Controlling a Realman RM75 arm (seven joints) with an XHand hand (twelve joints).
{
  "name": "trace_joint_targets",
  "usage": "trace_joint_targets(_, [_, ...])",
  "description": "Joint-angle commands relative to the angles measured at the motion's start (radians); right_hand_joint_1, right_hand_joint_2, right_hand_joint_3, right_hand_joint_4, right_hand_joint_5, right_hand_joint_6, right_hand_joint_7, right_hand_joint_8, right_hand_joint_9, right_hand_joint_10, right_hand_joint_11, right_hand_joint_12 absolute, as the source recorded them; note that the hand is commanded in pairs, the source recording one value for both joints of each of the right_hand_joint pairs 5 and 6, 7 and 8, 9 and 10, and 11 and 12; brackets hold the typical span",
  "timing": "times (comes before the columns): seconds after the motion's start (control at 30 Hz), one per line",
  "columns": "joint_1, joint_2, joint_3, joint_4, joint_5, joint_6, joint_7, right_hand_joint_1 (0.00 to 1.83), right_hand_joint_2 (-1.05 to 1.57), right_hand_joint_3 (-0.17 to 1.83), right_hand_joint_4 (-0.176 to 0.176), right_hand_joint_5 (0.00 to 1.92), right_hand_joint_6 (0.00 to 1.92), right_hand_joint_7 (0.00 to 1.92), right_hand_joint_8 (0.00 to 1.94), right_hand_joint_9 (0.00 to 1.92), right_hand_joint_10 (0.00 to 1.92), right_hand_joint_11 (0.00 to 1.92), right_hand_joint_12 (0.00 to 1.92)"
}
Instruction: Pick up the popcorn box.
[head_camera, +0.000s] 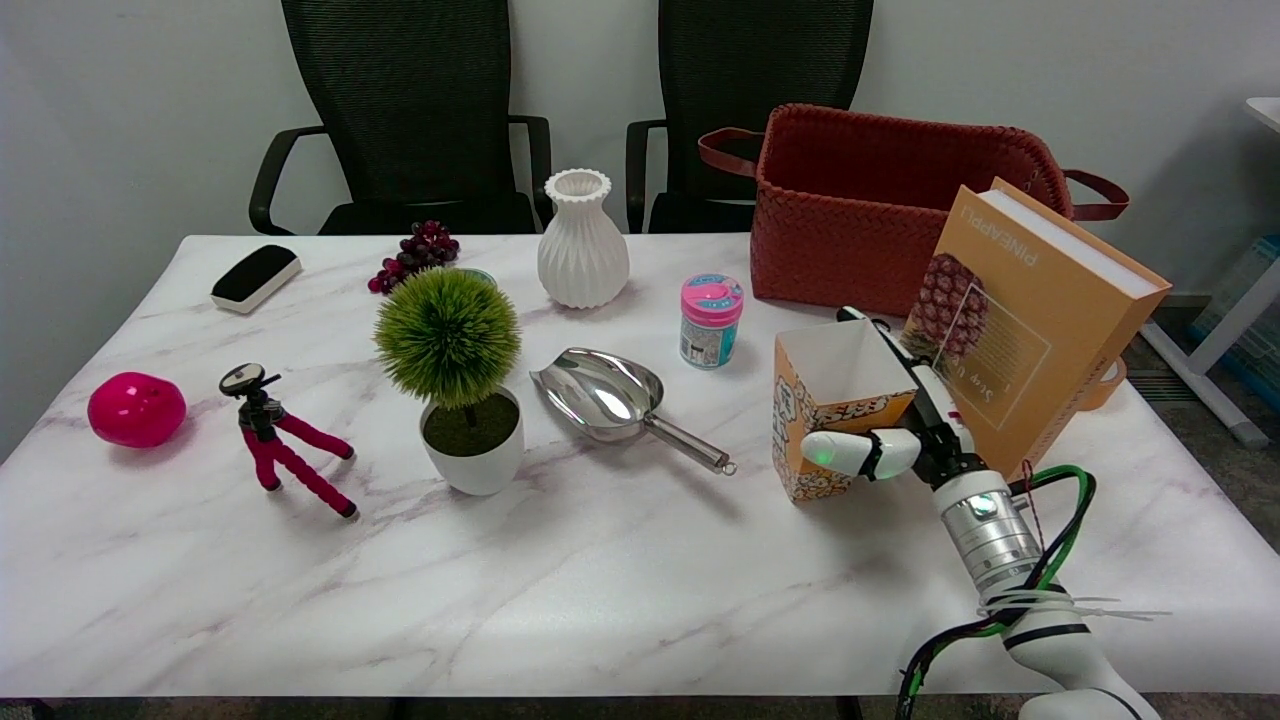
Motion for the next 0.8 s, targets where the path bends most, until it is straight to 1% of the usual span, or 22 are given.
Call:
trace_joint_targets(0.03, [0.013, 0.004, -0.002, -0.014, 0.002, -0.007, 0.007, 1.01, -0.12, 0.42, 0.0, 0.29, 0.29, 0.54, 0.54, 0.12, 0.12, 0.41, 0.41])
trace_joint_targets(0.17, [0.014, 0.004, -0.002, -0.016, 0.004, -0.009, 0.007, 1.02, -0.12, 0.42, 0.0, 0.35, 0.35, 0.6, 0.6, 0.16, 0.16, 0.46, 0.46])
trace_joint_targets(0.37, [0.018, 0.004, -0.002, -0.016, 0.007, -0.01, 0.007, 1.04, -0.1, 0.43, 0.0, 0.38, 0.38, 0.62, 0.62, 0.18, 0.18, 0.49, 0.49])
trace_joint_targets(0.4, [0.018, 0.004, -0.002, -0.016, 0.007, -0.011, 0.007, 1.06, -0.04, 0.51, 0.0, 0.47, 0.47, 0.65, 0.65, 0.21, 0.21, 0.52, 0.52])
trace_joint_targets(0.43, [0.02, 0.004, -0.002, -0.016, 0.007, -0.012, 0.007, 1.07, -0.01, 0.52, 0.0, 0.51, 0.51, 0.66, 0.66, 0.22, 0.22, 0.54, 0.54])
trace_joint_targets(0.53, [0.021, 0.004, -0.002, -0.016, 0.008, -0.02, 0.009, 1.08, 0.07, 0.52, 0.0, 0.58, 0.58, 0.71, 0.71, 0.27, 0.27, 0.61, 0.61])
trace_joint_targets(0.67, [0.025, 0.004, -0.002, -0.018, 0.009, -0.02, 0.009, 1.13, 0.19, 0.53, 0.0, 0.7, 0.7, 0.9, 0.9, 0.37, 0.37, 0.8, 0.8])
trace_joint_targets(0.7, [0.025, 0.004, -0.002, -0.018, 0.009, -0.02, 0.009, 1.15, 0.21, 0.53, 0.0, 0.72, 0.72, 0.93, 0.93, 0.39, 0.39, 0.84, 0.84])
trace_joint_targets(0.8, [0.029, 0.004, -0.002, -0.017, 0.009, -0.024, 0.009, 1.16, 0.23, 0.6, 0.0, 0.78, 0.78, 1.0, 1.0, 0.43, 0.43, 0.92, 0.92])
